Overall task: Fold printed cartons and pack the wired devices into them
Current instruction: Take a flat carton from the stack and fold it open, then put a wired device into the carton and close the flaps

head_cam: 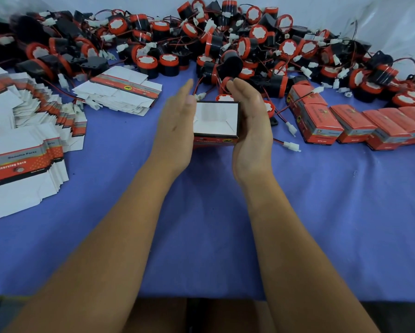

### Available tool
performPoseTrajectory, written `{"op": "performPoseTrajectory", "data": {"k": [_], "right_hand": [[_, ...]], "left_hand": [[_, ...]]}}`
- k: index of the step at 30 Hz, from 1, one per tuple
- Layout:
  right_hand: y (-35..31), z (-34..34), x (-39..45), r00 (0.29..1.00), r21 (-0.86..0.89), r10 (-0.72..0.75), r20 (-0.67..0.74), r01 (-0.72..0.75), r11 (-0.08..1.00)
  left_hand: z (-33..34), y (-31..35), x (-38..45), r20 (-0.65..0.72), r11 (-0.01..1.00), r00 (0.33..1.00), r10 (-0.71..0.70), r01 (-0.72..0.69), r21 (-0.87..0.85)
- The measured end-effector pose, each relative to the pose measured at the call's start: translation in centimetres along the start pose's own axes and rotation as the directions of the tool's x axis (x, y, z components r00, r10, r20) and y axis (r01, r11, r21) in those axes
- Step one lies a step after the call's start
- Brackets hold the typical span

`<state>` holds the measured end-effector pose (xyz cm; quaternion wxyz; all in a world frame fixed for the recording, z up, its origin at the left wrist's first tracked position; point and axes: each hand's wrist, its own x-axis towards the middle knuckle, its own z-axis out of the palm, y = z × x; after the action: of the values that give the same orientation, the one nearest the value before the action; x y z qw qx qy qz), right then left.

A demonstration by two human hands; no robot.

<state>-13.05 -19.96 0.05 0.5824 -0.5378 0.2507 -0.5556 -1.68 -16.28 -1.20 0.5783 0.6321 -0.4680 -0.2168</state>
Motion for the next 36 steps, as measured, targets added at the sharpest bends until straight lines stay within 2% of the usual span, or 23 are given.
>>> {"op": "performPoseTrajectory", "data": {"k": [2, 4, 5, 7, 9, 12, 14, 16, 20, 23, 25, 28, 31, 33, 36], "right_hand": [[0.2, 0.2, -0.1, 1.000, -0.064, -0.008, -0.014, 0.007, 0.998], [0.6, 0.5, -0.3, 0.999, -0.140, 0.021, -0.030, -0.025, 0.990], [0.7, 0.7, -0.4, 0.998, -0.186, 0.049, -0.031, -0.054, 0.981], [0.9, 0.9, -0.5, 0.995, -0.266, 0.097, -0.031, -0.101, 0.959], [1.2, 1.0, -0.4, 0.994, -0.334, 0.107, -0.037, -0.114, 0.936], [1.8, 0.7, -0.3, 0.996, -0.470, 0.093, 0.017, -0.074, 0.880], [2.2, 0.8, -0.3, 0.988, -0.470, 0.117, 0.100, -0.057, 0.881], [2.5, 0.8, -0.4, 0.988, -0.489, 0.096, 0.119, -0.026, 0.872], [2.7, 0.3, 0.0, 0.995, -0.515, 0.051, 0.082, -0.002, 0.857], [2.4, 0.0, 0.1, 0.993, -0.505, 0.105, 0.048, -0.066, 0.861], [2.0, -0.4, 0.4, 0.995, -0.541, 0.100, -0.023, -0.096, 0.836], [1.3, -1.6, 1.3, 0.979, -0.621, -0.008, -0.201, -0.121, 0.774], [0.7, -3.2, 2.4, 0.938, -0.696, -0.059, -0.341, -0.210, 0.686], [0.5, -3.9, 3.1, 0.935, -0.769, -0.047, -0.350, -0.258, 0.584], [0.3, -4.4, 4.3, 0.966, -0.861, 0.001, -0.259, -0.232, 0.452]], "left_hand": [[-0.2, -0.2, -0.1, -0.091, 0.973, 0.991, -0.096, 0.112, 0.201], [-0.4, -0.5, -0.1, -0.125, 0.950, 0.977, -0.172, 0.198, 0.241], [-0.4, -0.5, -0.1, -0.099, 0.962, 0.978, -0.184, 0.200, 0.188], [-0.4, -0.1, 0.2, -0.020, 0.979, 0.979, -0.203, 0.203, -0.031], [-1.1, 0.5, 0.4, 0.011, 0.955, 0.982, -0.186, 0.184, -0.233], [-1.7, 0.0, 0.6, -0.042, 0.940, 0.994, -0.105, 0.086, -0.330], [-1.6, -0.5, 0.5, -0.095, 0.968, 0.994, -0.052, 0.026, -0.251], [-1.0, -1.2, 0.8, -0.145, 0.986, 0.989, -0.032, 0.007, -0.167], [-0.3, -1.9, 1.2, -0.128, 0.985, 0.982, -0.138, 0.124, -0.116], [-0.2, -2.0, 1.2, -0.211, 0.998, 0.976, -0.055, 0.047, -0.043], [-0.5, -2.1, 1.3, -0.213, 0.998, 0.977, -0.034, 0.023, -0.051], [-0.8, -2.1, 1.1, -0.115, 0.997, 0.992, -0.047, 0.041, -0.060], [-0.8, -2.2, 1.0, -0.013, 0.999, 0.999, 0.038, -0.037, 0.039], [-0.9, -2.4, 1.1, 0.024, 0.996, 0.998, 0.058, -0.060, 0.070], [-1.2, -2.5, 1.2, 0.056, 0.997, 0.997, 0.049, -0.053, 0.063]]}}
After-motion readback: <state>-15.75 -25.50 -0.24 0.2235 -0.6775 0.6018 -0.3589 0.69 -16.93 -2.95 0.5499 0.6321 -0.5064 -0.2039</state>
